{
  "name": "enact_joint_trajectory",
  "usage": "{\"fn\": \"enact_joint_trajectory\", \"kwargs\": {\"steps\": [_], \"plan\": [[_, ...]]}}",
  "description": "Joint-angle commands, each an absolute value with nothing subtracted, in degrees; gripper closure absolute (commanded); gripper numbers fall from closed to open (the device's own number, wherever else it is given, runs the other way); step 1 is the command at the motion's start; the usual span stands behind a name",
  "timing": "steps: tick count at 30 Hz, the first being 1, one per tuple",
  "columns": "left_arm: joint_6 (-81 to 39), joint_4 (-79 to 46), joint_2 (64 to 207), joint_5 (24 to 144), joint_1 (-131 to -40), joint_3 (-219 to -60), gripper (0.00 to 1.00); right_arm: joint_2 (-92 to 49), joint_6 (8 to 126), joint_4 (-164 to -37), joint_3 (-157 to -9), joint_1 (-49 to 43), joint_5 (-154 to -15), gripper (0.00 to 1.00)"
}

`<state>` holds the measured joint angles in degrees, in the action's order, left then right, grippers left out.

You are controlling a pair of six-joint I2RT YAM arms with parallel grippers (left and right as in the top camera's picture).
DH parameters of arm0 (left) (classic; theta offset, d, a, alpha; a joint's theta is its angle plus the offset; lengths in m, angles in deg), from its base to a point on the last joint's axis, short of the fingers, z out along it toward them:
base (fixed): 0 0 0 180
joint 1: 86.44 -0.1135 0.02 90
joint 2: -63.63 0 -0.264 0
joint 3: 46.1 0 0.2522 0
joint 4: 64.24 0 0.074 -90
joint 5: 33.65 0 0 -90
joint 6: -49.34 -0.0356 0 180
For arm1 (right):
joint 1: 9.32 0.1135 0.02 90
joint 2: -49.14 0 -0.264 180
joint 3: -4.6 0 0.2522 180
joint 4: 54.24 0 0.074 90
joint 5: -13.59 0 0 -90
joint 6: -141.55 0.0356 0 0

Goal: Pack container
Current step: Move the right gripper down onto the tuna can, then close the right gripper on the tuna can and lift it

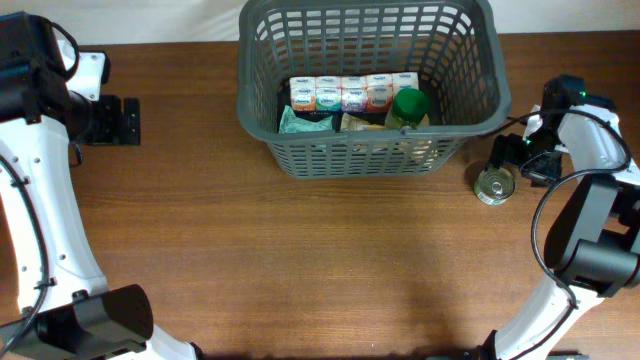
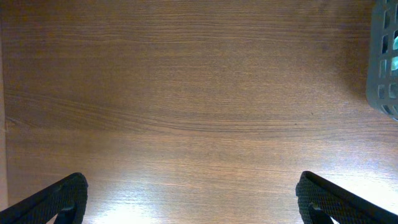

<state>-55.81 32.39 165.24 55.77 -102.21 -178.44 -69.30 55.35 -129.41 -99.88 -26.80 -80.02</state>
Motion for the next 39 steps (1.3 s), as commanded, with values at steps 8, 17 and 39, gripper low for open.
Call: {"fn": "enact_joint_trajectory", "kwargs": {"steps": [8, 17, 39], "plan": [[-55.1, 32.3, 164.8, 56.4, -102.4, -178.1, 0.01, -69.9, 49.8, -129.2, -99.3, -25.8, -86.9, 0.09], [-55.1, 32.3, 164.8, 56.4, -102.4, -178.1, 0.01, -69.9, 48.5, -127.0, -95.1, -25.4, -87.0, 0.08], [-55.1, 32.3, 164.8, 56.4, -102.4, -178.1, 0.01, -70.3, 49.2, -118.9, -88.5, -25.4, -86.7, 0.19]]}}
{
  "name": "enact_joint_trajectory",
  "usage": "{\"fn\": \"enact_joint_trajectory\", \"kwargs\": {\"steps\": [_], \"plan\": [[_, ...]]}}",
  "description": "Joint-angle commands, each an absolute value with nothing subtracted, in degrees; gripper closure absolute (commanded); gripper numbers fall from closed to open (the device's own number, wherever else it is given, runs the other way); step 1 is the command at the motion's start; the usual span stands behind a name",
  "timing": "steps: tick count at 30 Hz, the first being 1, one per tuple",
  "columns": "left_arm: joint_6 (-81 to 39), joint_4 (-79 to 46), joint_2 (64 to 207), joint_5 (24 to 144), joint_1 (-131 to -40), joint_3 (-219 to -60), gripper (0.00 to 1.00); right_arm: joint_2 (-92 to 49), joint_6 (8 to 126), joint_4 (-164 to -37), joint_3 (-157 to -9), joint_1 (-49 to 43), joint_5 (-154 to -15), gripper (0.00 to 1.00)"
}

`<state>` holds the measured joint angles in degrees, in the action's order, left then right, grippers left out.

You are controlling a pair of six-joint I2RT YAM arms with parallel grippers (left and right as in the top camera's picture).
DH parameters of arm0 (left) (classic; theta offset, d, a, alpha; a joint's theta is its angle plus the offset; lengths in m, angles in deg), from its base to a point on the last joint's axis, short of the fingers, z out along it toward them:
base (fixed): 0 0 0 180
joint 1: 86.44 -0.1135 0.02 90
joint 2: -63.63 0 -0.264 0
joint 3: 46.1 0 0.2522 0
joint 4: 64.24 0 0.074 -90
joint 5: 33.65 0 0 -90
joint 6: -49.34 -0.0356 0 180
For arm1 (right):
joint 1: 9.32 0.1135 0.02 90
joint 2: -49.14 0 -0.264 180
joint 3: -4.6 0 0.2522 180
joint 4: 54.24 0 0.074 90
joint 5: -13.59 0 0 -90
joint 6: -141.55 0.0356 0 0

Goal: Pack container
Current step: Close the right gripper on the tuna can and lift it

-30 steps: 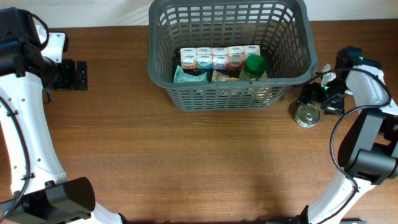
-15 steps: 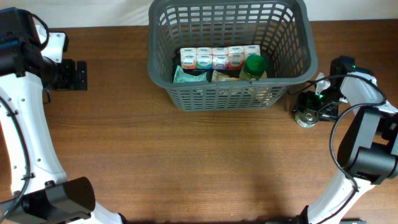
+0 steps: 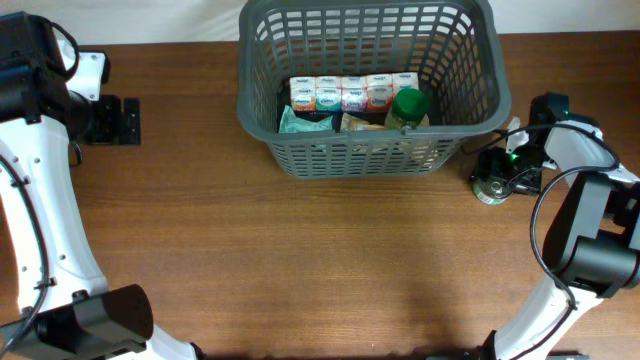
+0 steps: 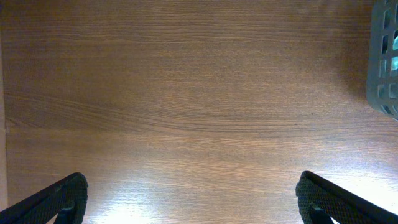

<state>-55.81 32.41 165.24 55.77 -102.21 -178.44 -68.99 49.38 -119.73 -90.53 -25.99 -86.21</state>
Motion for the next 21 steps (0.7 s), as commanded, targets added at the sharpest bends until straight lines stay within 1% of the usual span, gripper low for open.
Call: {"fn": "enact_joint_trajectory", "kwargs": {"steps": [1, 7, 16, 21], "plan": [[-55.1, 32.3, 164.8, 56.4, -102.4, -178.1, 0.01, -70.3, 49.2, -118.9, -88.4, -25.4, -86.6, 0.19], [-55.1, 32.3, 164.8, 56.4, -102.4, -178.1, 0.01, -70.3, 49.2, -118.4, -87.3, -25.4, -84.8, 0.19], [-55.1, 32.3, 164.8, 56.4, -102.4, -178.1, 0.01, -70.3, 50.5, -114.3, -82.5, -25.5, -84.8, 0.18], [-55.1, 32.3, 164.8, 56.4, -102.4, -178.1, 0.01, -70.3, 50.6, -114.6, -82.5, -25.5, -84.2, 0.23]]}}
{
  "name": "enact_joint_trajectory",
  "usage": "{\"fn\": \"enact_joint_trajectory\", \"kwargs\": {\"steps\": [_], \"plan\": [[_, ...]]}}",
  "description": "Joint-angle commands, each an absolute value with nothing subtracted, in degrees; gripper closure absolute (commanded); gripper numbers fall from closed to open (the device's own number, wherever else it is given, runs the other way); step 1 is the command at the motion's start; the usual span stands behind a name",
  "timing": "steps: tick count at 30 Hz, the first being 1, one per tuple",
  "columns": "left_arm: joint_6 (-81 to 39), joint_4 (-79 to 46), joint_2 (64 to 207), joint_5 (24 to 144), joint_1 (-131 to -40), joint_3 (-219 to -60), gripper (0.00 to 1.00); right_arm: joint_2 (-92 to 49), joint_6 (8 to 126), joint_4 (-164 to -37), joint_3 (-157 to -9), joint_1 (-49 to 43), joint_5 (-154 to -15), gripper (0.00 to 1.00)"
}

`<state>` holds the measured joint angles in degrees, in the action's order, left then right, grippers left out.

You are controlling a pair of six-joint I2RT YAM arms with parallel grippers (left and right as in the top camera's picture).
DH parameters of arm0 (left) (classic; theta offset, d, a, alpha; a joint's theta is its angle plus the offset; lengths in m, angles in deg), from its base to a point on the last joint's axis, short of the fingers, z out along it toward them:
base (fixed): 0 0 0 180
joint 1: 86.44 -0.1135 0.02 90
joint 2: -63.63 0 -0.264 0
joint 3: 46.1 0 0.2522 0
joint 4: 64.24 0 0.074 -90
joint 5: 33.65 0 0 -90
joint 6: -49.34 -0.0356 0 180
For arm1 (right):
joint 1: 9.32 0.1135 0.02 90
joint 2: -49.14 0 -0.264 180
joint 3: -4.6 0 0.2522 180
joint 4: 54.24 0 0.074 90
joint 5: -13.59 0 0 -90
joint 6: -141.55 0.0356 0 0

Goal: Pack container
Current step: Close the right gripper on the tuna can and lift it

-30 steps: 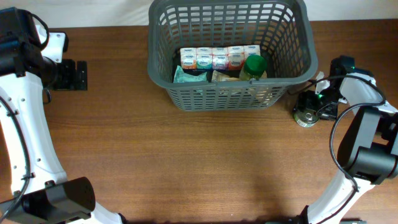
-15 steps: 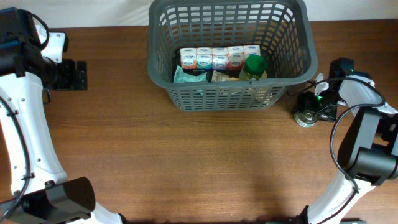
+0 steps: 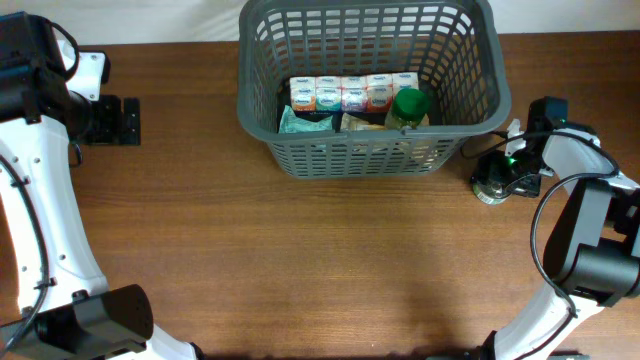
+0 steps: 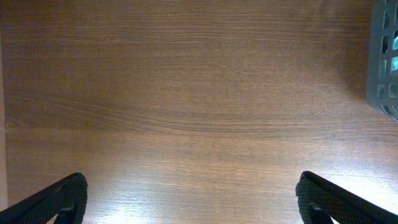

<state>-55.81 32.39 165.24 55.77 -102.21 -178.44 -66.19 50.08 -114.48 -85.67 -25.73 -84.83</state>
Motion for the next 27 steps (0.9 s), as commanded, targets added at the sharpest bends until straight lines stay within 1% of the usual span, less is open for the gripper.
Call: {"fn": "enact_joint_trajectory", "kwargs": {"steps": [1, 3, 7, 17, 23, 24, 25, 27], "plan": [[-55.1, 32.3, 164.8, 56.4, -102.4, -178.1, 0.01, -70.3, 51.5, -115.0, -82.5, -25.5, -81.6, 0.22], [-55.1, 32.3, 164.8, 56.4, -102.4, -178.1, 0.01, -70.3, 51.6, -115.0, -82.5, -25.5, -79.8, 0.14], [-55.1, 32.3, 164.8, 56.4, -102.4, -178.1, 0.01, -70.3, 51.6, -114.6, -82.5, -25.6, -77.6, 0.09], [-55.1, 32.3, 164.8, 56.4, -102.4, -178.1, 0.01, -70.3, 53.5, -114.9, -82.5, -29.7, -77.2, 0.08], [-55.1, 32.3, 164.8, 56.4, -102.4, -178.1, 0.01, -70.3, 53.5, -114.9, -82.5, -29.6, -77.2, 0.09], [-55.1, 32.3, 164.8, 56.4, -102.4, -178.1, 0.01, -70.3, 53.5, -114.9, -82.5, -29.6, -77.2, 0.10], [-55.1, 32.3, 164.8, 56.4, -102.4, -178.1, 0.01, -70.3, 53.5, -114.9, -82.5, -29.6, -77.2, 0.13], [-55.1, 32.3, 164.8, 56.4, -102.4, -178.1, 0.01, -70.3, 53.5, -114.7, -82.5, -29.6, -78.0, 0.11]]}}
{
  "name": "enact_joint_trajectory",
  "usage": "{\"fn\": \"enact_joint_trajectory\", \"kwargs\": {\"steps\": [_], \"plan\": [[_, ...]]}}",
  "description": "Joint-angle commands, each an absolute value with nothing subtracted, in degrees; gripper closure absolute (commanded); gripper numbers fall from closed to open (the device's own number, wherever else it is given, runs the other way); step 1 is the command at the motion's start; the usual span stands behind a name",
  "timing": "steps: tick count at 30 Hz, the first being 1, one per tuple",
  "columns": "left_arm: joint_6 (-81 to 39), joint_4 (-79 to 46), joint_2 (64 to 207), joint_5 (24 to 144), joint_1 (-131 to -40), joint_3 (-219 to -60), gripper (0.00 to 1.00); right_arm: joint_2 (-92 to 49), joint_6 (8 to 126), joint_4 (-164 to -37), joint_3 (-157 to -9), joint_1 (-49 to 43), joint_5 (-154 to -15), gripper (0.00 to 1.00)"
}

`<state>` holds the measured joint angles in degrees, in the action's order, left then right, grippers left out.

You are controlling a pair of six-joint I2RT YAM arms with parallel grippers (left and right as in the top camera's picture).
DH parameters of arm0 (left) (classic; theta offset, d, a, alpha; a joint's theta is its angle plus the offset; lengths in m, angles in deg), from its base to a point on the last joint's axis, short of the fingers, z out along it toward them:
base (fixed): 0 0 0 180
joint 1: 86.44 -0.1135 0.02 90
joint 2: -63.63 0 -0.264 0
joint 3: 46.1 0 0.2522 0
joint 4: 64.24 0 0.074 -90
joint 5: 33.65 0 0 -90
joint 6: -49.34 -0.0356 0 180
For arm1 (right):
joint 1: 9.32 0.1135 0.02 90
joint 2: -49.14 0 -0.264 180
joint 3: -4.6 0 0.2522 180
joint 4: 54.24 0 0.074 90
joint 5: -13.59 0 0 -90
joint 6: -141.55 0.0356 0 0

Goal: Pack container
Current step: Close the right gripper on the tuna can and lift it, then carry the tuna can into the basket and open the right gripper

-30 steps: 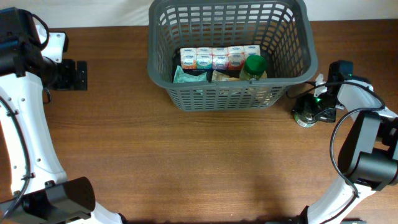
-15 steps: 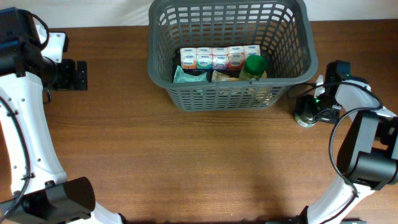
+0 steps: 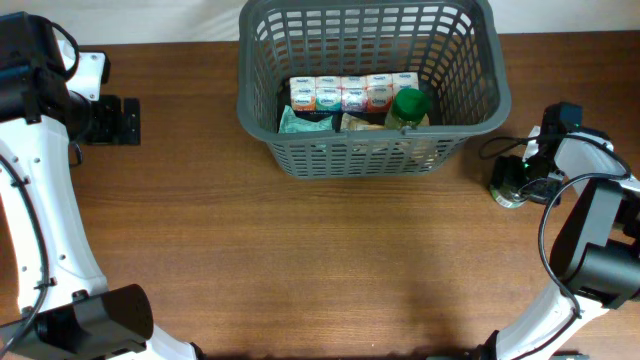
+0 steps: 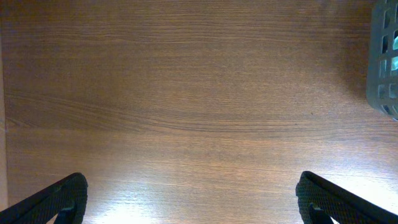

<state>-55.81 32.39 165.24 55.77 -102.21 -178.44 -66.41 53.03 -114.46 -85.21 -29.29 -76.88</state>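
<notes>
The grey plastic basket (image 3: pixel 300 150) stands at the back middle of the table, and its corner (image 4: pixel 385 68) shows in the left wrist view. In it lie a row of small juice cartons (image 3: pixel 350 92), a green-capped bottle (image 3: pixel 408 106) and some packets (image 3: pixel 305 122). A small tin can (image 3: pixel 504 187) sits just right of the basket with my right gripper (image 3: pixel 516 180) closed around it, and the can's silver top is hidden. My left gripper (image 3: pixel 126 121) hangs open over bare wood at the far left, its fingers (image 4: pixel 65 196) spread wide apart.
A black cable (image 3: pixel 497 146) runs between the basket's right side and my right arm. The wooden table (image 3: pixel 300 260) stretches in front of the basket. A white wall edge lies behind the basket.
My right gripper and the can have shifted a little to the right, away from the basket, and the can's silver top no longer shows. The left arm has not moved.
The can lay right of the basket, silver top showing, with my right gripper just behind it. The gripper then came down onto the can and closed in on it. Now the can sits further right in the gripper. The left gripper stayed open and still.
</notes>
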Motion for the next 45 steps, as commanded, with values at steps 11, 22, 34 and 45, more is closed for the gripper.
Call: {"fn": "enact_joint_trajectory", "kwargs": {"steps": [11, 22, 34, 45], "plan": [[-55.1, 32.3, 164.8, 56.4, -102.4, -178.1, 0.01, -70.3, 53.6, -113.5, -82.5, -29.6, -79.0, 0.17], [-55.1, 32.3, 164.8, 56.4, -102.4, -178.1, 0.01, -70.3, 53.8, -114.1, -82.6, -29.6, -80.6, 0.38], [-55.1, 32.3, 164.8, 56.4, -102.4, -178.1, 0.01, -68.9, 59.6, -117.1, -84.3, -29.6, -85.3, 0.64], [-55.1, 32.3, 164.8, 56.4, -102.4, -178.1, 0.01, -59.4, 60.7, -126.9, -97.6, -29.7, -85.3, 0.75]]}}
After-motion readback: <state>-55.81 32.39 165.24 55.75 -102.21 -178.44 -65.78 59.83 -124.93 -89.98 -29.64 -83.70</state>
